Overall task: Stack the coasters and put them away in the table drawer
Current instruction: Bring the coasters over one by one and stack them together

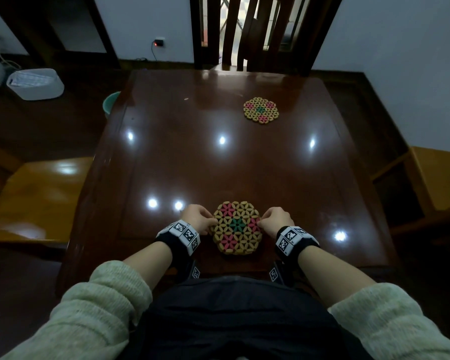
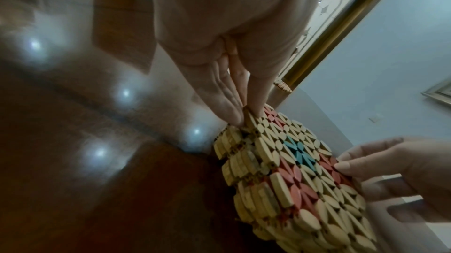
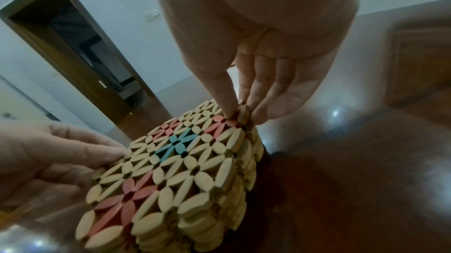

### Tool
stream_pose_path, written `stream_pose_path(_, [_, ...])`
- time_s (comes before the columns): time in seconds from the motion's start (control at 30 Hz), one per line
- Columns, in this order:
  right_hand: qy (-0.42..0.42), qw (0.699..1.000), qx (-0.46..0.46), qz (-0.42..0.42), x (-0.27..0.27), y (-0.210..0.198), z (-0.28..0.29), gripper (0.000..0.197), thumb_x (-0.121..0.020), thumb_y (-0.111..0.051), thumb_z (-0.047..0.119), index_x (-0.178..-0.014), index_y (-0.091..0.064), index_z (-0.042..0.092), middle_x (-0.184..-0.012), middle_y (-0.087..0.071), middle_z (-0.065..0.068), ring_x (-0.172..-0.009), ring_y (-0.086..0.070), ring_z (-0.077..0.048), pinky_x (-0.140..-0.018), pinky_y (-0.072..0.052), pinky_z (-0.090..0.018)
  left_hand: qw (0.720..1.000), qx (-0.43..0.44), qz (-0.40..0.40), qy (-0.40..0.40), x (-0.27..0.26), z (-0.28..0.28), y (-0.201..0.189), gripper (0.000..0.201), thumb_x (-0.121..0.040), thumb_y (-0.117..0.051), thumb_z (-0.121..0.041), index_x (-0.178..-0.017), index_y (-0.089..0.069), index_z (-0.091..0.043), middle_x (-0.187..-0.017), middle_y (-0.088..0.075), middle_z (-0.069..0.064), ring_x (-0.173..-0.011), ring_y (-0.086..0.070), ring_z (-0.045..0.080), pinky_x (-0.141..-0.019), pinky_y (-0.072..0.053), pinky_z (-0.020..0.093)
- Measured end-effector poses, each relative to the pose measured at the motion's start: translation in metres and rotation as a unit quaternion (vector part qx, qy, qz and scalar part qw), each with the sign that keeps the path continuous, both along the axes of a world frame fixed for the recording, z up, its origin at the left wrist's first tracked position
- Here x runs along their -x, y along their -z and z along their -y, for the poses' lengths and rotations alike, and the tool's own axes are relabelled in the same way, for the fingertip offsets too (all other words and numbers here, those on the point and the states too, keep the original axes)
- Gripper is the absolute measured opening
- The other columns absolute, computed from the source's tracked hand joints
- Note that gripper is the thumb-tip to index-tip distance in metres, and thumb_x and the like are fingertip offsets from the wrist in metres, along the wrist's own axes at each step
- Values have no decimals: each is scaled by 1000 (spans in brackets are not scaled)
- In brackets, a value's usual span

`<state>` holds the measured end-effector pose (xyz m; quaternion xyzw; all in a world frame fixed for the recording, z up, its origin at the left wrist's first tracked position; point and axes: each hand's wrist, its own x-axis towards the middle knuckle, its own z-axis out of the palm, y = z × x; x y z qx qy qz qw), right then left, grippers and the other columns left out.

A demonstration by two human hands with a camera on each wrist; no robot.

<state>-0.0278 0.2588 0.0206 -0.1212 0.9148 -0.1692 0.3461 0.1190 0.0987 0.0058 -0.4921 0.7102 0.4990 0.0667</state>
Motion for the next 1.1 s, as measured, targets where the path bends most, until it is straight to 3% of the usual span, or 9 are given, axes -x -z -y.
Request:
stream_pose_path(0.23, [-14,1000,-19,-13,-1,-1,-4,29,-86,-67,33,-110,-64,16,-113,-68,-6,-102,-65,-25,-87,-55,-37,999,31,19,28,-1,-2,-4,22,-77,-77,-26,-91,-67,-12,-82,-71,4,-73,-71,18,-66,-62,31])
stream_pose_path(0.4, [9,1000,-4,13,-1,2,-9,47,-86,-69,35,-126,-59,12,-125,-64,-8,-112,-63,-24,-92,-53,-34,996,41,62,58,-5,2,-5,26,-82,-72,-34,-96,-68,-13,-80,-73,3,-72,-73,17,-70,-62,35])
stream_pose_path(0.53, [49,997,24,52,-3,3,-7,36,-87,-70,27,-118,-67,10,-120,-68,-11,-105,-66,-24,-92,-56,-36,995,7,62,73,-5,-2,-3,26,-91,-62,-30,-106,-71,-10,-94,-74,6,-83,-73,19,-77,-61,34])
stream_pose_path(0.63, [65,996,22,52,-3,3,-4,34,-86,-71,24,-115,-69,8,-118,-69,-11,-105,-67,-24,-92,-56,-37,995,18,68,67,-5,-4,-1,28,-91,-60,-32,-103,-73,-10,-88,-74,7,-82,-72,17,-79,-60,35])
stream_pose_path(0.77, [73,996,20,57,-3,6,-3,31,-84,-72,24,-112,-71,9,-115,-70,-11,-103,-68,-24,-90,-57,-37,995,7,75,59,-3,-5,1,26,-91,-61,-29,-101,-73,-8,-94,-74,10,-85,-72,19,-81,-60,36])
stream_pose_path(1.1, [52,998,3,31,-6,4,-2,30,-87,-70,25,-113,-71,10,-112,-71,-10,-100,-68,-24,-80,-56,-29,997,-8,73,23,1,-4,10,22,-89,-65,-24,-98,-74,-6,-92,-74,11,-83,-73,23,-78,-61,38])
